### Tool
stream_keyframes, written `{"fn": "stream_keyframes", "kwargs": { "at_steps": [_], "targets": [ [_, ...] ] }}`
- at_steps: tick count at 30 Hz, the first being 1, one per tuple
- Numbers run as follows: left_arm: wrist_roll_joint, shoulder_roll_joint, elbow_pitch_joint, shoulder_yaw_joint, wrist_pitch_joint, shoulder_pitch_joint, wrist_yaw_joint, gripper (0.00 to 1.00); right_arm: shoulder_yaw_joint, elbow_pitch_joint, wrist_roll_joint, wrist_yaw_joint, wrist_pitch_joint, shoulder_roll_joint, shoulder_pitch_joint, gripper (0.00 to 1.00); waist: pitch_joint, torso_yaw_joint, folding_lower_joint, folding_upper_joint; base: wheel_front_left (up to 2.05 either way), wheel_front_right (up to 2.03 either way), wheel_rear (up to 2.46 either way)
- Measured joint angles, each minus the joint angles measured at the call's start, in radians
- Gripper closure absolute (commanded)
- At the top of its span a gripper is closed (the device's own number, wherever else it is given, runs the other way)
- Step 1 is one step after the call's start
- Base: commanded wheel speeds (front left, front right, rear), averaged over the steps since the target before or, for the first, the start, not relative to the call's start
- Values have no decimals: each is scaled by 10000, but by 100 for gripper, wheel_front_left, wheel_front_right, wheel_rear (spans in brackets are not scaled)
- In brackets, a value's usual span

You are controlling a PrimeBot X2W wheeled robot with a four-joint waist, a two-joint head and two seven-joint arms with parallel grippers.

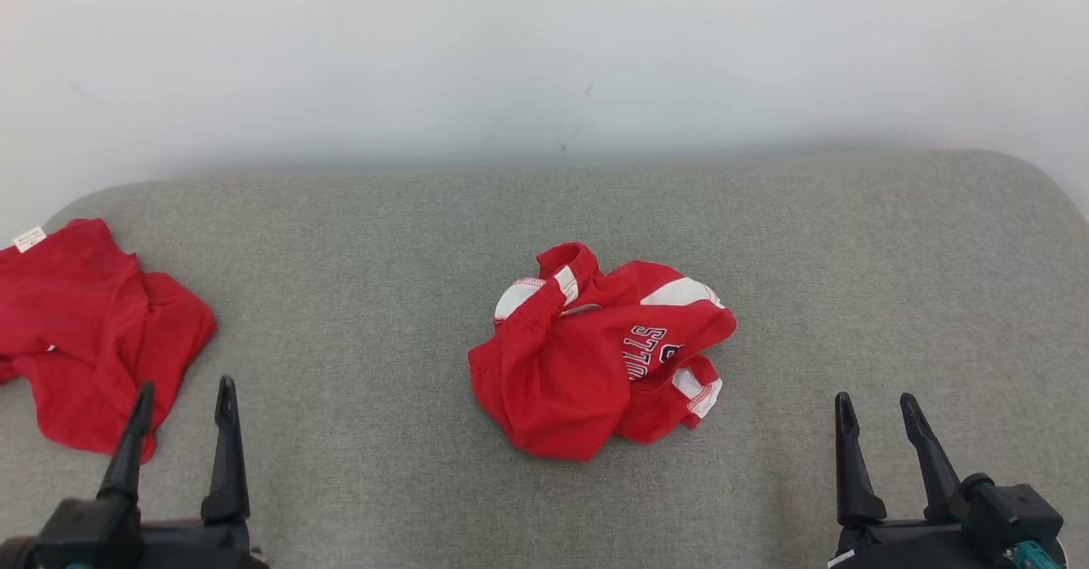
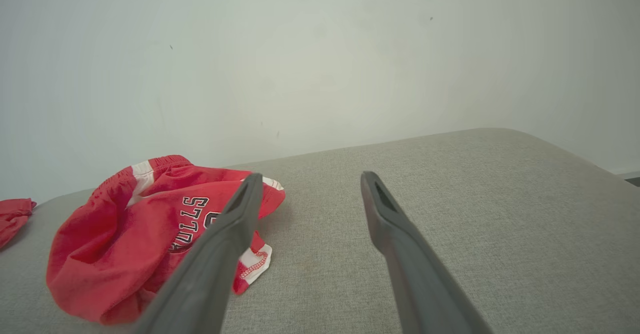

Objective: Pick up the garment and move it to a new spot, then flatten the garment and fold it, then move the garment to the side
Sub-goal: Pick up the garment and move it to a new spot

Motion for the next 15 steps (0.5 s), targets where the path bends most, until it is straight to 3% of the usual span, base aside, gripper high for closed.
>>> {"fn": "stream_keyframes", "kwargs": {
  "at_steps": [15],
  "targets": [
    [637,-180,-29,163,0,1090,-96,0,-2,-109,-219,0,2,0,176,0,-172,253,0,0,0,0,0]
  ]
}}
